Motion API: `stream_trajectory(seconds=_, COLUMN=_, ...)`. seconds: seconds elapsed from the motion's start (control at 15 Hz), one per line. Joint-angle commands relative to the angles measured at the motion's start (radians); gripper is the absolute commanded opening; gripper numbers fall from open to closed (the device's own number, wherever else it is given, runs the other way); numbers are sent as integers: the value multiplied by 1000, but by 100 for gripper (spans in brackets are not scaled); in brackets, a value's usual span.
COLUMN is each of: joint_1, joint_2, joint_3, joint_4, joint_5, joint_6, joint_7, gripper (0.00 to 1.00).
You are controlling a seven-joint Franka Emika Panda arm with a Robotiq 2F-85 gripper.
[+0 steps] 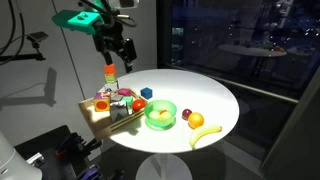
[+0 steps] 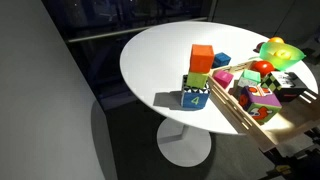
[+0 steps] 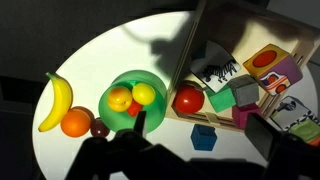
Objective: Pick up the orange toy from the table and put it in the green bowl
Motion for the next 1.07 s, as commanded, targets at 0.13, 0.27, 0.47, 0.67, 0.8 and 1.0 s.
stream_trajectory(seconds=0.13, joint_1=-17, joint_2=3, joint_3=15, joint_4=2, joint_5=11, joint_6=-2, joint_7=-9, gripper=100)
stream_trajectory(seconds=0.27, joint_1=-17, joint_2=3, joint_3=15, joint_4=2, joint_5=11, joint_6=-2, joint_7=-9, gripper=100)
stream_trajectory(seconds=0.47, joint_1=-17, joint_2=25, joint_3=33, joint_4=25, joint_5=19, joint_6=-2, joint_7=31, gripper=100)
stream_trajectory(seconds=0.67, joint_1=-12, joint_2=75, joint_3=56, joint_4=73, joint_5=29, joint_6=-13, joint_7=86, gripper=100)
stream_trajectory(seconds=0.8, joint_1=-13, joint_2=114, joint_3=72, joint_4=107, joint_5=35, joint_6=-8, joint_7=129, gripper=100)
stream_trajectory(seconds=1.0, joint_1=-20, joint_2=181, joint_3=96, joint_4=158, joint_5=41, joint_6=11, joint_7=188, gripper=100)
